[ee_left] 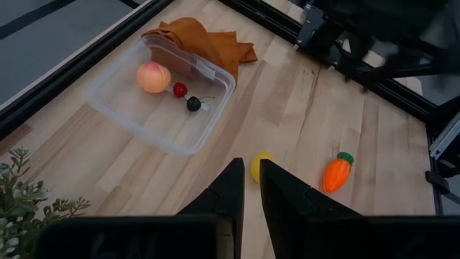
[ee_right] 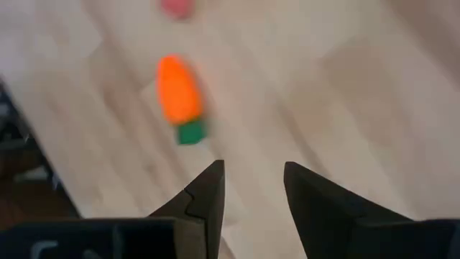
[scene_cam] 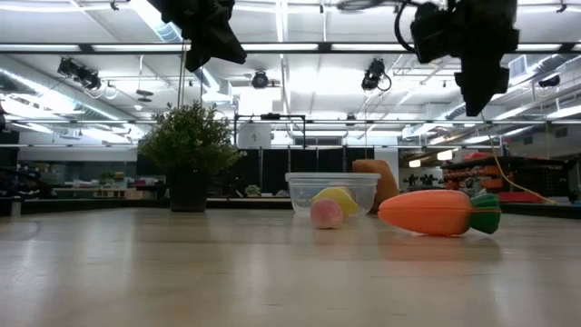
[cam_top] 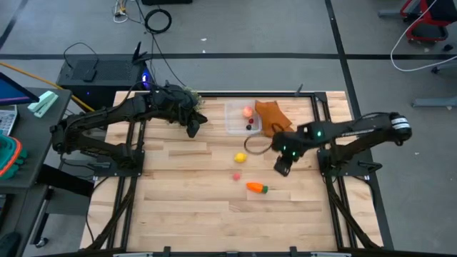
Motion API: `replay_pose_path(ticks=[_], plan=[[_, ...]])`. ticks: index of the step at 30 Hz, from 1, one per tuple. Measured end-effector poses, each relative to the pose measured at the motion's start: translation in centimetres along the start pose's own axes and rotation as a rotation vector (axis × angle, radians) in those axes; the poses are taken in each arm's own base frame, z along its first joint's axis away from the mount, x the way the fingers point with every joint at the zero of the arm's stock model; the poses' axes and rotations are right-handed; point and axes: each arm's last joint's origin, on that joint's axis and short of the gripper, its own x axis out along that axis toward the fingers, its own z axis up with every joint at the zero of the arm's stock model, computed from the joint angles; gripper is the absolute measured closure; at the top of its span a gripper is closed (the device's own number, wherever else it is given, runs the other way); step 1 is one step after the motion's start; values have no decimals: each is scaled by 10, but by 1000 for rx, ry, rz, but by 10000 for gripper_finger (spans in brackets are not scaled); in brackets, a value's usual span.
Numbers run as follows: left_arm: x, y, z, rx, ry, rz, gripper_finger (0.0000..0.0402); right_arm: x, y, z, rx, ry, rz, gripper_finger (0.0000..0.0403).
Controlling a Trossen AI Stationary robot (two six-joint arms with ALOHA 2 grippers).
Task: Pick and placing Produce into tupperware
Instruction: Put the carrot into the transparent bin
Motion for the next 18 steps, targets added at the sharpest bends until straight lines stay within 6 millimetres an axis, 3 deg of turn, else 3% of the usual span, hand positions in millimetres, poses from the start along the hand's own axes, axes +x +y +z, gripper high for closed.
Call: replay_pose_path(ticks=[7,13,18], plan=[[0,0,0,0,-1,0,349,36,33,-4,-255,46,54,268],[0,0,0,0,0,0,349,66,36,-1,-292,124,8,200],[0,0,-1,0,11,3,349,81,46,3,-355,90,49,145]])
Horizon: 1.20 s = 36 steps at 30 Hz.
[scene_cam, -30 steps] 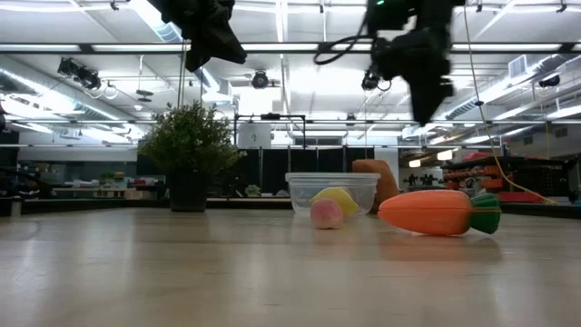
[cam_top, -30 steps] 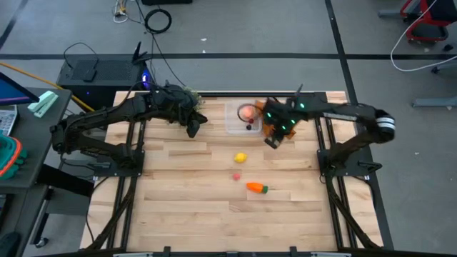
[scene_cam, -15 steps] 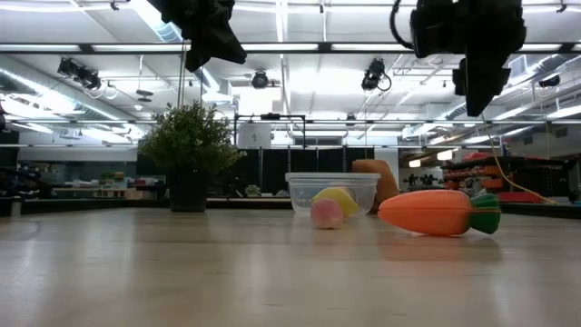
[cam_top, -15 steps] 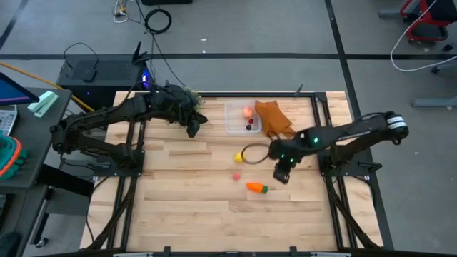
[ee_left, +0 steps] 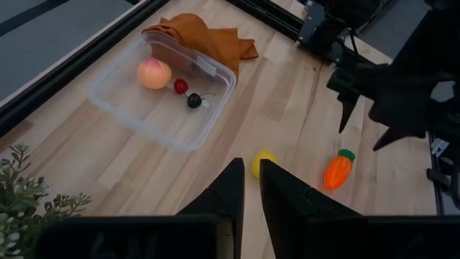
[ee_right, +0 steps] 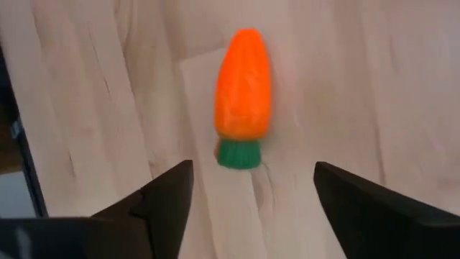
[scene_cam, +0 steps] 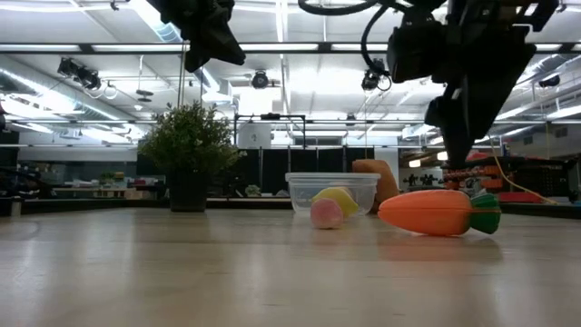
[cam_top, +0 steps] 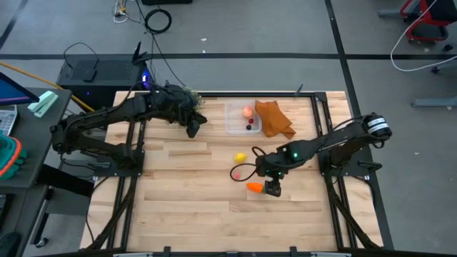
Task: Pick and placing Produce into tupperware
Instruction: Put the carrot into the transparent bin
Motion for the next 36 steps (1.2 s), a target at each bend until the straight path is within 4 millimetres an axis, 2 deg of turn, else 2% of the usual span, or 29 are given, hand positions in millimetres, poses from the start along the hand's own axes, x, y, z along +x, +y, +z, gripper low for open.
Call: replay_pose_path(ticks=[4,10,17,28,36], plan=[[0,0,-1,0,7,2,349,13,8,0,-88,12,1,129],[0,1,-2,12,22,7,349,33,16,-5,-195,30,-90,135],[0,1,-5,29,48,14,349,46,17,-3,-125,19,-130,139],[0,2,-5,75,56,13,349,48,25,10,-90,-20,-103,138],[0,2,-6,79,61,15,349,64,22,10,-59,13,-119,137]])
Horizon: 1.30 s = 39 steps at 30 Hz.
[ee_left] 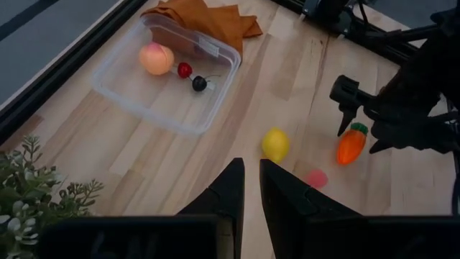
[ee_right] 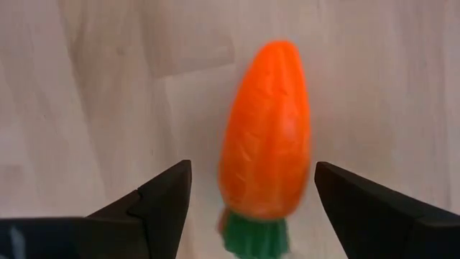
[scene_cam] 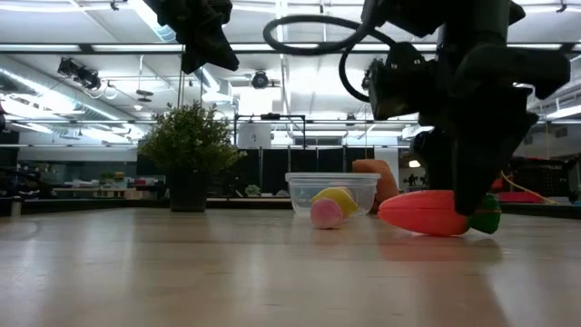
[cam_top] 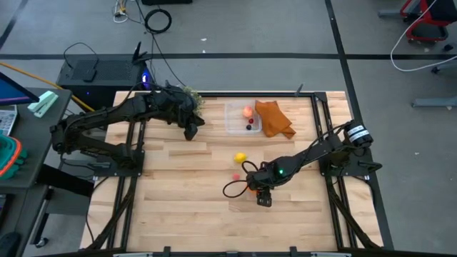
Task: Pick and placing Produce into tupperware
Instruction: Put the carrot into the transparent bin
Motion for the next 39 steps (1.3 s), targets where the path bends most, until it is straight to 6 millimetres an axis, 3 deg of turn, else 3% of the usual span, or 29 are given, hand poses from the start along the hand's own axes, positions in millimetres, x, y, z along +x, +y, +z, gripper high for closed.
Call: replay_pose_path(ticks=[6,22,39], plan=[[0,0,-1,-1,7,2,349,5,0,1,7,-6,-3,145],[0,0,-1,-2,10,4,349,5,1,3,7,-24,1,210],[0,0,-1,-2,10,3,349,5,1,3,8,-23,4,243]])
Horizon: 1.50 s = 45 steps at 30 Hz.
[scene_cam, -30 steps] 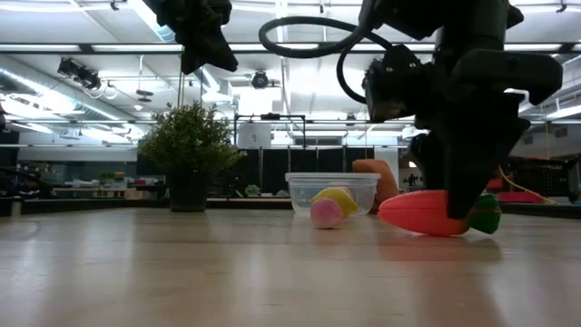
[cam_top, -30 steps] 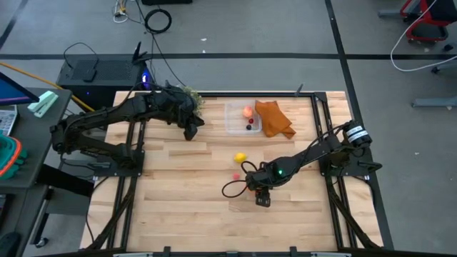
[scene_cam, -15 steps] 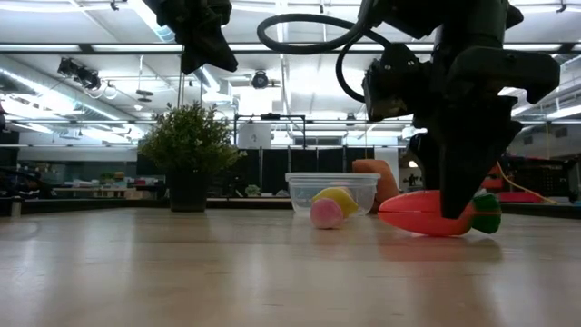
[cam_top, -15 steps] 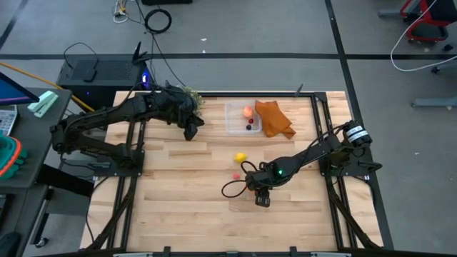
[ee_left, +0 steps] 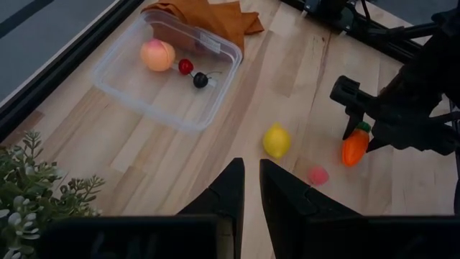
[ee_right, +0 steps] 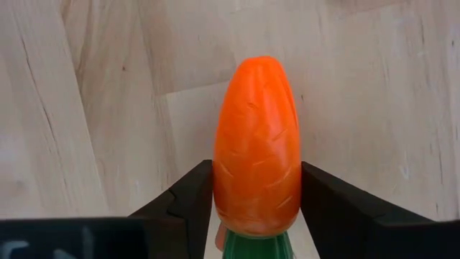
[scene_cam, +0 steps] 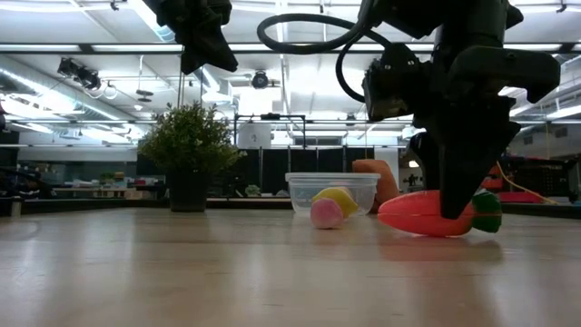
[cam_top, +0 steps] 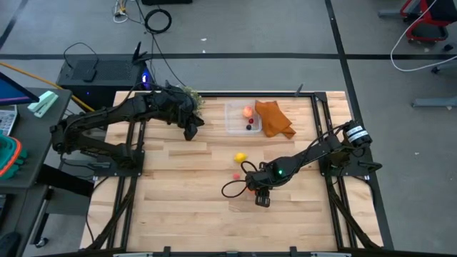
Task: Pick and placing Produce into tupperware
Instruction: Put the carrot into the transparent bin
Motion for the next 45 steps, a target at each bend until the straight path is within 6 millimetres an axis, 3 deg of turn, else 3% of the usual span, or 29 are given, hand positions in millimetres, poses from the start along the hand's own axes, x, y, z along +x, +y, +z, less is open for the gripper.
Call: replay_pose_path(ticks=[15,24,32,45], plan=[[0,0,0,0,0,0,349,-6,-2,1,3,5,-6,245],[0,0,0,0,3,0,349,-38,-11,33,-52,-1,-28,246],[0,0,0,-1,3,0,349,-70,-44,64,-16,-26,-64,246],[0,1,-4,-16,40,9,349,-111,-131,94,48,-102,-196,245]])
